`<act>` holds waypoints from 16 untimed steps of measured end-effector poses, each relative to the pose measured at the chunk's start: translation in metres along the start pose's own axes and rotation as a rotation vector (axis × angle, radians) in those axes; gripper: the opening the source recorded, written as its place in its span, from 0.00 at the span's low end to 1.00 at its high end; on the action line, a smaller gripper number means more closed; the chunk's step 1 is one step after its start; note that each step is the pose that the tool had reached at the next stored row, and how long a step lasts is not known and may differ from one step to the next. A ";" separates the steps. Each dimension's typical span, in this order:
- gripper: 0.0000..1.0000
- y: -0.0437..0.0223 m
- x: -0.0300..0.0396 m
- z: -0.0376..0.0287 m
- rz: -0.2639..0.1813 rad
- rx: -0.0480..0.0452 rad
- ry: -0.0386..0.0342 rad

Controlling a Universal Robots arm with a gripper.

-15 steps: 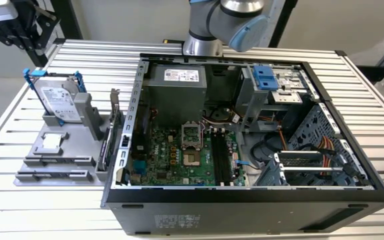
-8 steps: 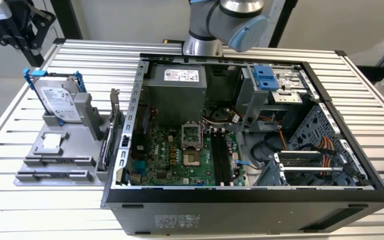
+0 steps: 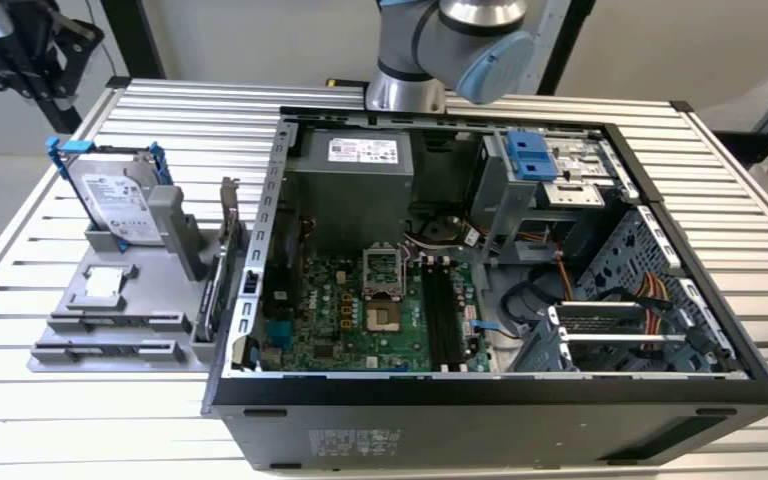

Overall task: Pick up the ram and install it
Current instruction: 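Reach for the ram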

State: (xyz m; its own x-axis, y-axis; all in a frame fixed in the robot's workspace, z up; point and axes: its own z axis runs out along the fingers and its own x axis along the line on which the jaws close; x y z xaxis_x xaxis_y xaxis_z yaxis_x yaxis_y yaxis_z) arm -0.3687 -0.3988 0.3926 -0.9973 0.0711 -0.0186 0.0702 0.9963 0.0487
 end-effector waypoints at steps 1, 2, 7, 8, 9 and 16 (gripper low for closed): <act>0.00 0.0000 0.0005 0.0000 0.000 0.0000 0.0001; 0.00 0.0000 0.0009 0.0000 0.000 0.0000 0.0000; 0.00 -0.0001 0.0019 0.0000 0.000 0.0000 0.0000; 0.00 -0.0003 0.0020 -0.0001 0.000 0.0000 0.0001; 0.00 -0.0005 0.0020 -0.0001 0.000 0.0000 0.0000; 0.00 -0.0023 0.0017 -0.0002 0.000 0.0000 0.0000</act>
State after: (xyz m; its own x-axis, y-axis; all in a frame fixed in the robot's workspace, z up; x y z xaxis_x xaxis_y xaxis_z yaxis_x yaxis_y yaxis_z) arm -0.3706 -0.4009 0.3926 -0.9973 0.0711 -0.0186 0.0702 0.9963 0.0487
